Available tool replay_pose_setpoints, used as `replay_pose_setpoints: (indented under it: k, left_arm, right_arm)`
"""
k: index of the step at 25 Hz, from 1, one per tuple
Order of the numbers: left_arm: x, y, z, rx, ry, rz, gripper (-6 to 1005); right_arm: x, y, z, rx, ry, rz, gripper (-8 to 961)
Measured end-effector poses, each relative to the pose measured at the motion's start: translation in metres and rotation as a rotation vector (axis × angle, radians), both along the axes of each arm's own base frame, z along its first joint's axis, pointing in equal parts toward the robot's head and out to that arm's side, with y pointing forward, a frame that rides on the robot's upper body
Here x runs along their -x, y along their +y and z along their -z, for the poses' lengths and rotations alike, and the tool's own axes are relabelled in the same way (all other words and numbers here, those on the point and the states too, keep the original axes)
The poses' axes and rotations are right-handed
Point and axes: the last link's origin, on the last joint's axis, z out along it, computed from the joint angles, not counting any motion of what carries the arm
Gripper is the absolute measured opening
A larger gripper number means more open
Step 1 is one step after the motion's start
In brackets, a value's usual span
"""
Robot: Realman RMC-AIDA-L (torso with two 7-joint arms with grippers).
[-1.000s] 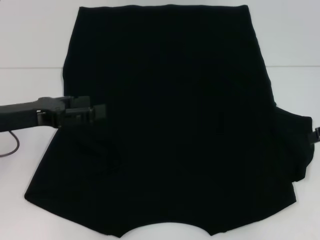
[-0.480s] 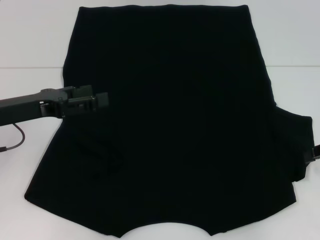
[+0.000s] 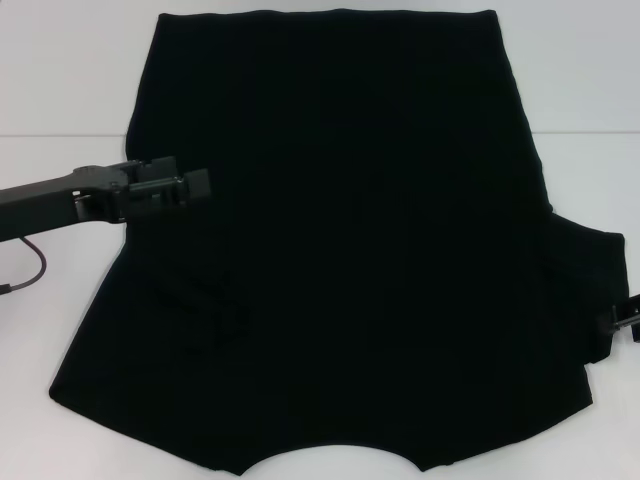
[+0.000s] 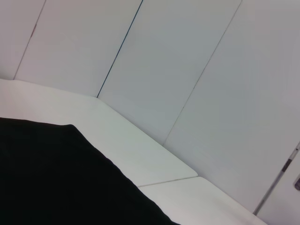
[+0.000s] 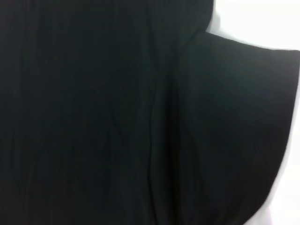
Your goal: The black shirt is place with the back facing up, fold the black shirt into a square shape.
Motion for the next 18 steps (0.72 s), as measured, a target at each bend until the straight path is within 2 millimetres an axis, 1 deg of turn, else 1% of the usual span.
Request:
replay_pose_setpoints:
  k: [7, 14, 18]
  left_arm:
    - [0.0, 0.0, -0.001, -0.01, -0.006, -0.002, 844]
    - [0.001, 0.001, -0.005, -0.042, -0.031, -0.008, 843]
    - [0.001, 0.001, -0.007, -0.051, -0.038, -0.006, 843]
  right_arm:
    - [0.003, 0.004, 0.009, 0.003, -0.014, -0.003, 585]
    - [0.005, 0.005, 0.014, 0.021, -0.033, -0.006, 462]
    - [0.005, 0.007, 0.012, 0.001, -0.036, 0.002, 391]
